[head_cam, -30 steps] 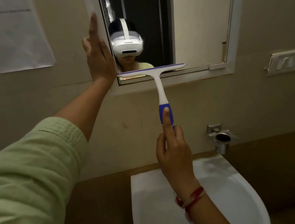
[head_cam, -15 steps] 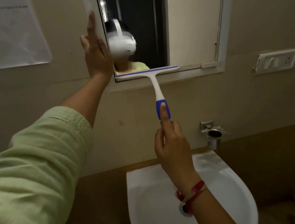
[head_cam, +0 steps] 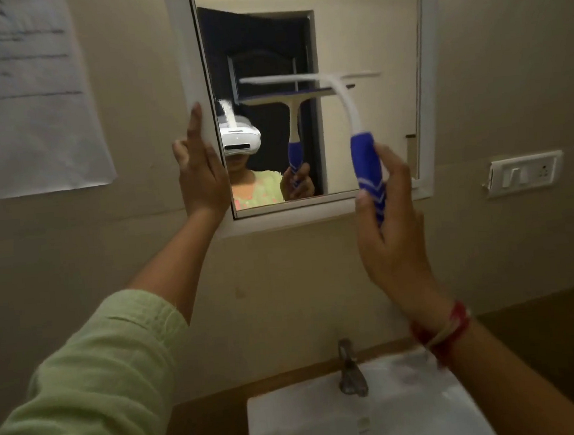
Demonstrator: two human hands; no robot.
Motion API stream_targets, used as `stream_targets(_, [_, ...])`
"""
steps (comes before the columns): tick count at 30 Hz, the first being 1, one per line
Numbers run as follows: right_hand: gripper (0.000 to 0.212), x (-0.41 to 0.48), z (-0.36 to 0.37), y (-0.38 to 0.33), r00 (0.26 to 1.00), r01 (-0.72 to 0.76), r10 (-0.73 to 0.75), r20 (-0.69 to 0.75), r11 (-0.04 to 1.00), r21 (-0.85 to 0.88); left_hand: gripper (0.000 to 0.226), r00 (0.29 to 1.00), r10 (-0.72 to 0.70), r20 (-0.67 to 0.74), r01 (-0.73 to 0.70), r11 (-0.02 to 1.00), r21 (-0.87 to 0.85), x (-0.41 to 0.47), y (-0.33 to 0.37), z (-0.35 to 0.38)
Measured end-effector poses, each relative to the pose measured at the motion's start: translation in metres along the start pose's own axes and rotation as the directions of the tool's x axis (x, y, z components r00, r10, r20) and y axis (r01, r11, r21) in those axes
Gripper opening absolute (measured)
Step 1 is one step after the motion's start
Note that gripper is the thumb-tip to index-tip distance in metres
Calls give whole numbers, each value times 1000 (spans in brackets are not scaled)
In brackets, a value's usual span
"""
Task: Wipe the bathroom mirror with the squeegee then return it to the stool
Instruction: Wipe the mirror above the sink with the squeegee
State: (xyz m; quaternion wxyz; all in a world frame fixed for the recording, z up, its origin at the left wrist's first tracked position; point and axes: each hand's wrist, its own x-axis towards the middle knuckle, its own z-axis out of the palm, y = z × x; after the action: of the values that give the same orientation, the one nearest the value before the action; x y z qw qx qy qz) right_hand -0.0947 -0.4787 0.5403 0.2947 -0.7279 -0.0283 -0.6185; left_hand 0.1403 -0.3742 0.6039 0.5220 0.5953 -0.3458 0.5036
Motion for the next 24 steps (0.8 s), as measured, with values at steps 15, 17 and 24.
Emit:
stream_targets(15, [47, 188, -24, -2, 942, 289, -320, -106, 928, -233, 46, 996, -71, 51, 72, 997, -23, -1, 5, -5])
stream_targets(17, [48, 202, -22, -1, 935, 304, -336, -115, 925, -229, 46, 994, -89, 56, 91, 996, -20, -2, 5, -4])
stream_targets(24, [48, 237, -9, 6, 934, 281, -323, -156, 929, -242, 46, 993, -99, 57, 100, 995, -15, -3, 7, -5])
